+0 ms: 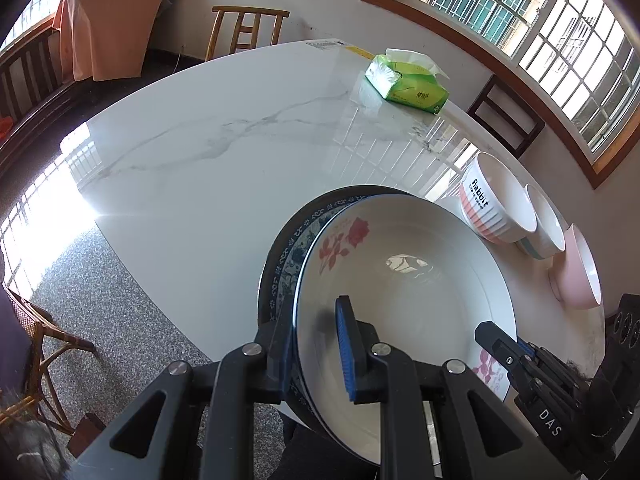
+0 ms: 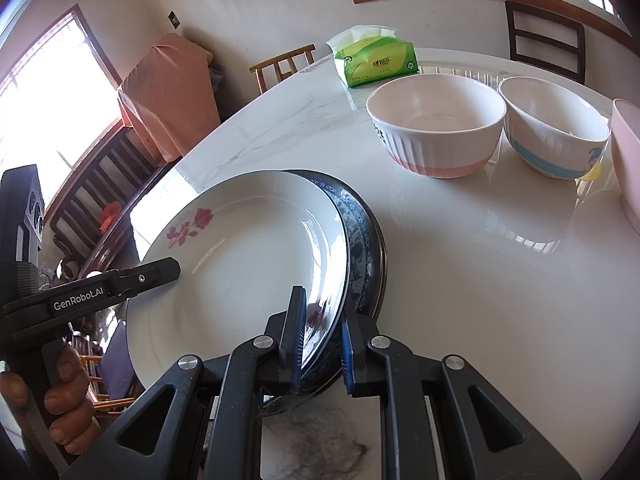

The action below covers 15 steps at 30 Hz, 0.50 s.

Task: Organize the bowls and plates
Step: 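Carry the white pink-flower plate with both tools onto the blue-and-white stack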

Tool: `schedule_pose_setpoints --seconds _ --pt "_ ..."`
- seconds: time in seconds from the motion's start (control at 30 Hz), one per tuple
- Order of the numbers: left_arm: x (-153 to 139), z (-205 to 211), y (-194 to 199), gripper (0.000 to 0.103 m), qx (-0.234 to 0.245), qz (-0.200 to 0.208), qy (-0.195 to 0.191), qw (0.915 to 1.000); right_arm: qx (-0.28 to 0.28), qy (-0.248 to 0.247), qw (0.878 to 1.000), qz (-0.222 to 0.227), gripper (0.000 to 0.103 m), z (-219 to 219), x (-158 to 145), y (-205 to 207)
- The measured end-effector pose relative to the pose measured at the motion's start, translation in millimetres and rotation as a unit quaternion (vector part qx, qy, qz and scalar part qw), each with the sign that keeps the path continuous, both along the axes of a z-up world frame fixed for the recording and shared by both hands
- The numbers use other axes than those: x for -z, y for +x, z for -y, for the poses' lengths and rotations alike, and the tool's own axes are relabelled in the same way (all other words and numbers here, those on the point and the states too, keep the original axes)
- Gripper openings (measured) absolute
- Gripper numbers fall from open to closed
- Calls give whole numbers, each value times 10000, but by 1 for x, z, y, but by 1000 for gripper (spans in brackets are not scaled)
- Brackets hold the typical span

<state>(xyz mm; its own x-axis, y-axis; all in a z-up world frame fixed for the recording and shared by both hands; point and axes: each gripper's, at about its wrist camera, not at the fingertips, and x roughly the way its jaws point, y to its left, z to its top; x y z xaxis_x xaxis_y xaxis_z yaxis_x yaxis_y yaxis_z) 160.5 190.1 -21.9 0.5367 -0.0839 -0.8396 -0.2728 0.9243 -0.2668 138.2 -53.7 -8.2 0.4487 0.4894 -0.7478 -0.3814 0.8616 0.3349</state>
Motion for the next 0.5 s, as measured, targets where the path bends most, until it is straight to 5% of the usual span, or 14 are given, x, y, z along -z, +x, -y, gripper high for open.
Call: schedule_pose_setpoints --seconds 0.5 --pt "4 -7 1 19 -31 -46 -94 9999 -20 -74 9999 112 15 -6 0 0"
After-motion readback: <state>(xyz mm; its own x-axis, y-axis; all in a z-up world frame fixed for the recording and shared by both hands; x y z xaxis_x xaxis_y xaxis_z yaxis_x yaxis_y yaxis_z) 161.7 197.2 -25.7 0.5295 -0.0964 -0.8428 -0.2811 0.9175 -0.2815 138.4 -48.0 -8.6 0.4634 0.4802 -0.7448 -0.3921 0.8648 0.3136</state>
